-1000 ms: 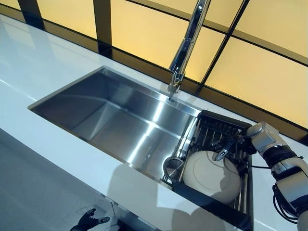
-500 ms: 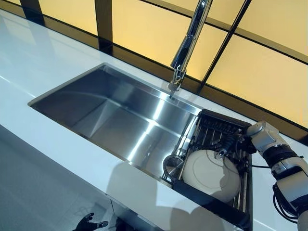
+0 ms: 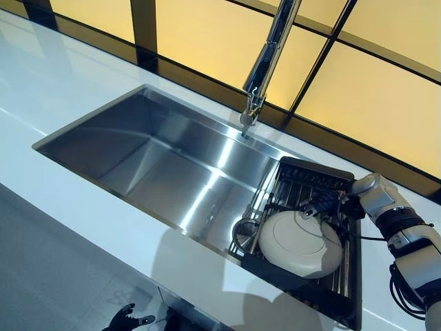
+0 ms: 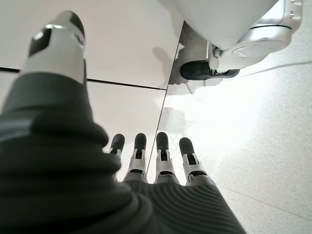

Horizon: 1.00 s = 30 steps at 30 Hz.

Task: Take plates into dishwasher

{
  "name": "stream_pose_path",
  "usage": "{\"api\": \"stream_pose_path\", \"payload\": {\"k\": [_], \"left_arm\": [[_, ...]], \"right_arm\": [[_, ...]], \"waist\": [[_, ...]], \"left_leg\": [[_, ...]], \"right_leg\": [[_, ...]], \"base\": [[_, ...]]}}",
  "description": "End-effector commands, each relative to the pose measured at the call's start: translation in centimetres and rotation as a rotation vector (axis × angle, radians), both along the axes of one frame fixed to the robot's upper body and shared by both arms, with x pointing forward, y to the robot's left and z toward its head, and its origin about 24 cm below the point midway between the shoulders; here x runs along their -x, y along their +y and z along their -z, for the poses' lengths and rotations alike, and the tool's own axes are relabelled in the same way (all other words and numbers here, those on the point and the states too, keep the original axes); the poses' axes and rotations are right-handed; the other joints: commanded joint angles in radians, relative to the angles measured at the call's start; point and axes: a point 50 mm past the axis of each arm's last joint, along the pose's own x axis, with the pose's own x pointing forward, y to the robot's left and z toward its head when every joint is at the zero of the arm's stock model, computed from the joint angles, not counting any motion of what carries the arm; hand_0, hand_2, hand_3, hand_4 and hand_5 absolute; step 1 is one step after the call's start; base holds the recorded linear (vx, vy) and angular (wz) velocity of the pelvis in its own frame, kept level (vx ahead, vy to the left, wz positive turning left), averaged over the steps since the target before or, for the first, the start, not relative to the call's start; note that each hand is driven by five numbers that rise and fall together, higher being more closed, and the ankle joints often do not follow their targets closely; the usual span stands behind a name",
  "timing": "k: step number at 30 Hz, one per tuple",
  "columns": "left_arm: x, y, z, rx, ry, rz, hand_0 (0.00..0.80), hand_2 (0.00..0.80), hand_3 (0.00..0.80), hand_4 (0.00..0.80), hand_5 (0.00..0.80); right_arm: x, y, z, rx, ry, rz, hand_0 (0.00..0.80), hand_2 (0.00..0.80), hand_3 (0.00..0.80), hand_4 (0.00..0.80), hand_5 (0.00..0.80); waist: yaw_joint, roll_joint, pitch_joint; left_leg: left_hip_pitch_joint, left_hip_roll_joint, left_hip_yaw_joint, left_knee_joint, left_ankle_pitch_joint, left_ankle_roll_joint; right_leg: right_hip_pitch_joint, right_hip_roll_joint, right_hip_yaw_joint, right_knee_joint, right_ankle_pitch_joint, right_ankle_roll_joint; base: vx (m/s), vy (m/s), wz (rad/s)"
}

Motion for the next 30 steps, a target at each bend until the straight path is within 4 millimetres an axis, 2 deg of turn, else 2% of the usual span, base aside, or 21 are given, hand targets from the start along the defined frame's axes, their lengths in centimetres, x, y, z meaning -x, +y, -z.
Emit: {"api": "stream_pose_path", "payload": {"k": [1,12,18,30], "left_arm": [[-0.8,-0.3,-0.2,-0.017,-0.023,0.039,0.0,0.0,0.0,0.0,0.0],[-0.1,-0.2,0.1,-0.018,0.0,0.04,0.0,0.0,0.0,0.0,0.0],[0.2,-0.2,0.2,-0.018,0.002,0.032,0.0,0.0,0.0,0.0,0.0],[1.2,-0.2,0.5,-0.011,0.017,0.016,0.0,0.0,0.0,0.0,0.0]], "right_arm": [[0.3,2.7,0.2,-0.099,0.054,-0.165,0.8,0.8,0.8,0.8,0.8],[0.2,1.9,-0.3,-0.115,-0.022,-0.119,0.8,0.8,0.8,0.8,0.8],[-0.3,1.1,-1.9,-0.111,-0.133,-0.064,0.8,0.8,0.8,0.8,0.8],[0.0,-0.8,-4.1,-0.099,-0.232,0.004,0.8,0.8,0.8,0.8,0.8]], "waist": [[-0.024,0.025,-0.012],[-0.025,0.031,-0.024],[-0.029,0.028,-0.035],[-0.045,0.026,-0.065]], "left_leg": [[-0.016,0.0,-0.009,0.019,-0.036,-0.002],[0.003,0.001,-0.006,0.018,-0.042,-0.002],[0.007,0.003,0.001,0.018,-0.047,-0.003],[0.025,0.002,0.012,0.018,-0.054,-0.004]], "right_leg": [[-0.086,-0.028,0.016,0.1,0.05,0.028],[-0.067,-0.033,0.012,0.099,0.048,0.031],[-0.06,-0.029,0.013,0.089,0.047,0.03],[-0.044,-0.027,0.012,0.085,0.044,0.029]], "base": [[0.0,0.0,0.0],[0.01,0.0,0.01],[0.0,0.0,0.0],[0.002,0.001,0.0]]}}
